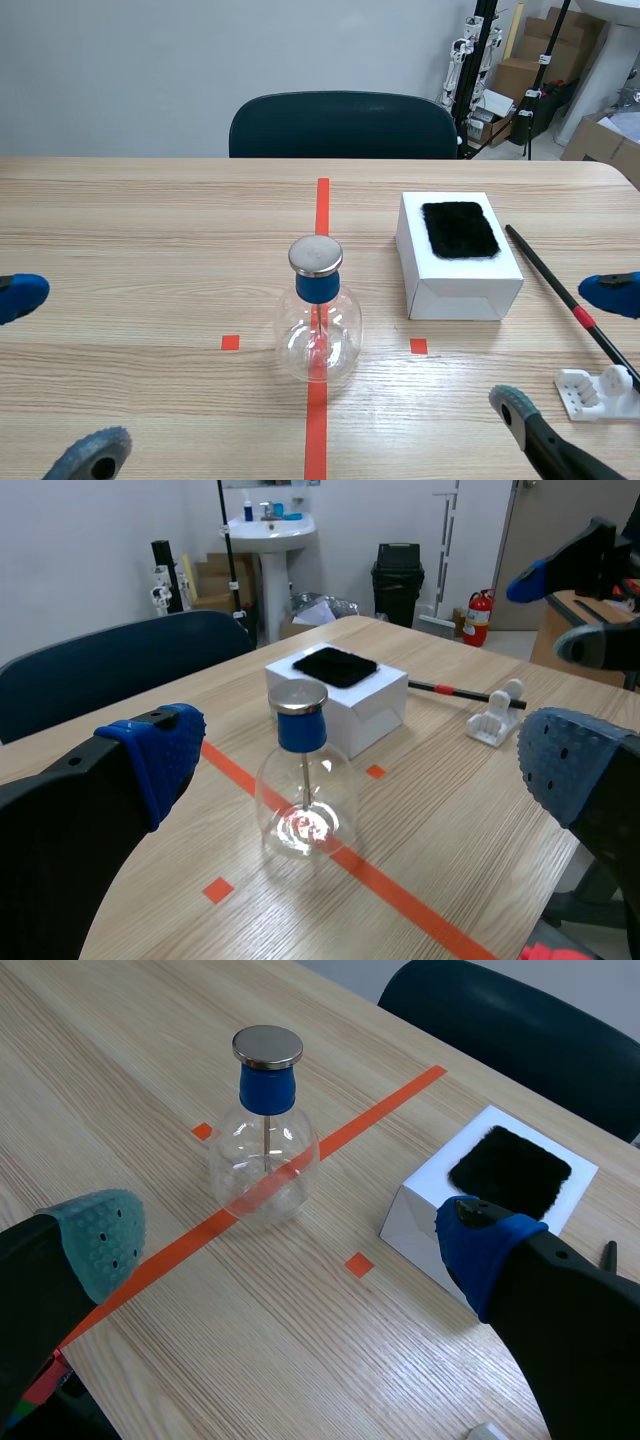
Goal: Do the electroscope experiment. return to the home posture
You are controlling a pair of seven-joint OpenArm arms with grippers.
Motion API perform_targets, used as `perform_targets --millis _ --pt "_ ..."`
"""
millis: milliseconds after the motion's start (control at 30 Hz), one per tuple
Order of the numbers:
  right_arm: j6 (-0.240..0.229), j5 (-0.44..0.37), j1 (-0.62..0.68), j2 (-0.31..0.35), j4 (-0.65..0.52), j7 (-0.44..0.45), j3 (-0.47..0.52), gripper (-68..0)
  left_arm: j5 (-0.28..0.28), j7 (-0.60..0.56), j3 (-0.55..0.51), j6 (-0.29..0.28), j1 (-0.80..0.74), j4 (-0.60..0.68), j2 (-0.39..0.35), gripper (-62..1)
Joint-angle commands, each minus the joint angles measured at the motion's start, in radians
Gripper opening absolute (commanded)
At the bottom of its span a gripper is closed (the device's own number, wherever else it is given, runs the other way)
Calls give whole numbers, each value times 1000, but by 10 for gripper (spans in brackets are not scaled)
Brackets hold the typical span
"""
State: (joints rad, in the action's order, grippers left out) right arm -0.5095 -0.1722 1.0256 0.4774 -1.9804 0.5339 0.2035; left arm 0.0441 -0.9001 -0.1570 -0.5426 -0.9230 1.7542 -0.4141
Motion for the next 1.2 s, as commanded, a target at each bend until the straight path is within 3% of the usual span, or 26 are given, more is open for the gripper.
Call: perform_targets --millis 0,233,967,1167 --pt "4 -15 -1 10 -5 15 11 -84 -10 -14 -13 6 -32 45 10 14" --pt "5 -15 -12 10 -5 15 11 -84 -11 92 -50 5 -96 159 40 14" --pt "4 -15 -12 10 -5 16 11 -84 -11 146 -52 5 -93 160 40 14" --pt "4 -14 -12 10 -5 15 11 -84 -11 206 -52 5 -93 160 40 14"
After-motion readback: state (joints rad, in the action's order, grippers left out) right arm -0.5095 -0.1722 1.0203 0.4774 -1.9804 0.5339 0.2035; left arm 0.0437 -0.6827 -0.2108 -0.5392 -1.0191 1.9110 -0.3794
